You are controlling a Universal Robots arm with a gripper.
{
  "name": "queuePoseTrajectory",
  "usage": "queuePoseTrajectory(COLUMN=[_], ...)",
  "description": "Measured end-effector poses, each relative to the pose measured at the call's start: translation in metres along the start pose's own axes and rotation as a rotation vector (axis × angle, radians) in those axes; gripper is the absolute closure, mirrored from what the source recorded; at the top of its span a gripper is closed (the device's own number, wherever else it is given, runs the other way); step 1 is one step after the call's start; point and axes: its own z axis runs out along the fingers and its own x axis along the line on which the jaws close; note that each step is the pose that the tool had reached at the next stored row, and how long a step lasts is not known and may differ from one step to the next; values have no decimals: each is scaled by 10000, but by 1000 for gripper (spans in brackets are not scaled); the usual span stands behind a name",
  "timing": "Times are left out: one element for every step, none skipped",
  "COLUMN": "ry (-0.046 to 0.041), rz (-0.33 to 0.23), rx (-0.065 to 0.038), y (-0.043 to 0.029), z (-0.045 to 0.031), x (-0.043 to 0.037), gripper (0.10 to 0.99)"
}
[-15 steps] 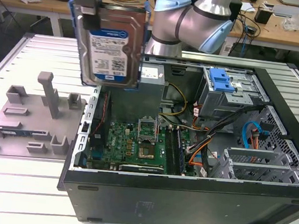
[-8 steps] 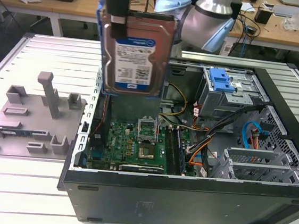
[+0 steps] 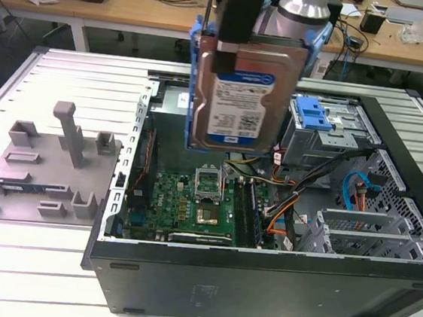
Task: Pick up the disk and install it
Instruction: 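Pick up the disk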
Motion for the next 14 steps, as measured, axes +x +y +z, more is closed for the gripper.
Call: queuePoseTrajectory(ry=[-6,-11,-15,-20,-25,-29,-33,-33,-33,-32,-32,-32,-32,-32], rz=[-2,1,0,-2,0,-1,-2,-1,-1,0,0,0,-1,-1], rx=[0,0,0,0,0,0,0,1,0,0,0,1,1,0], y=[-69,-119,-162,-212,-252,-312,-355,-355,-354,-354,-354,-354,-355,-355], z=[-4,-7,-9,-12,-14,-18,-21,-21,-21,-21,-21,-21,-21,-22], x=[34,59,80,105,126,156,190,190,191,191,191,192,193,193], gripper=[718,718,718,718,718,718,718,718,718,718,718,718,718,718])
